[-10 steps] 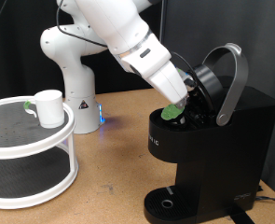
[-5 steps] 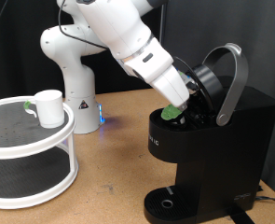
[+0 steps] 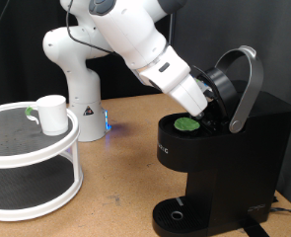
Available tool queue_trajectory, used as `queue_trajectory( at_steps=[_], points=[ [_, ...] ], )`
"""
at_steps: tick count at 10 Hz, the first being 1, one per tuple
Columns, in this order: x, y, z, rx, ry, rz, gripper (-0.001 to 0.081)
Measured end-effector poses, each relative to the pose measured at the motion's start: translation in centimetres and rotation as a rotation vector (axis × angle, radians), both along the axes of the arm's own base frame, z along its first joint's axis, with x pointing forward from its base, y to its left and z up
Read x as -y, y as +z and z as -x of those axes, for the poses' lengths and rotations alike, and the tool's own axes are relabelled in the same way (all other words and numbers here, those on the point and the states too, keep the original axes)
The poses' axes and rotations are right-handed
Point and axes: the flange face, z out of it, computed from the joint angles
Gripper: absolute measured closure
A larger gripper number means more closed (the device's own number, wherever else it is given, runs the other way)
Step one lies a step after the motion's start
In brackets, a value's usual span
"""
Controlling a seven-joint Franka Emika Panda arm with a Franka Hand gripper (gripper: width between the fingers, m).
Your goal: Make a cup of coffee with the keurig machine
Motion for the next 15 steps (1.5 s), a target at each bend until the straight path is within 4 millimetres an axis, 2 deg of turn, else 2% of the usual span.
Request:
queue_trajectory(
  at_steps=[2, 4, 6, 10, 13, 15],
  points=[
    [-0.1, -0.3, 0.1, 0.003, -0.011, -0.004, 0.0003],
    [0.2, 0.1, -0.3, 0.078, -0.085, -0.02, 0.0003],
    [1.3, 1.3, -0.5, 0.139, -0.16, -0.039, 0.0003],
    [5.3, 3.1, 0.1, 0.133, -0.179, -0.032, 0.0003],
    [5.5, 3.0, 0.3, 0.142, -0.149, -0.05, 0.0003],
    [6.5, 4.2, 0.8, 0.156, -0.139, -0.095, 0.0003]
  ],
)
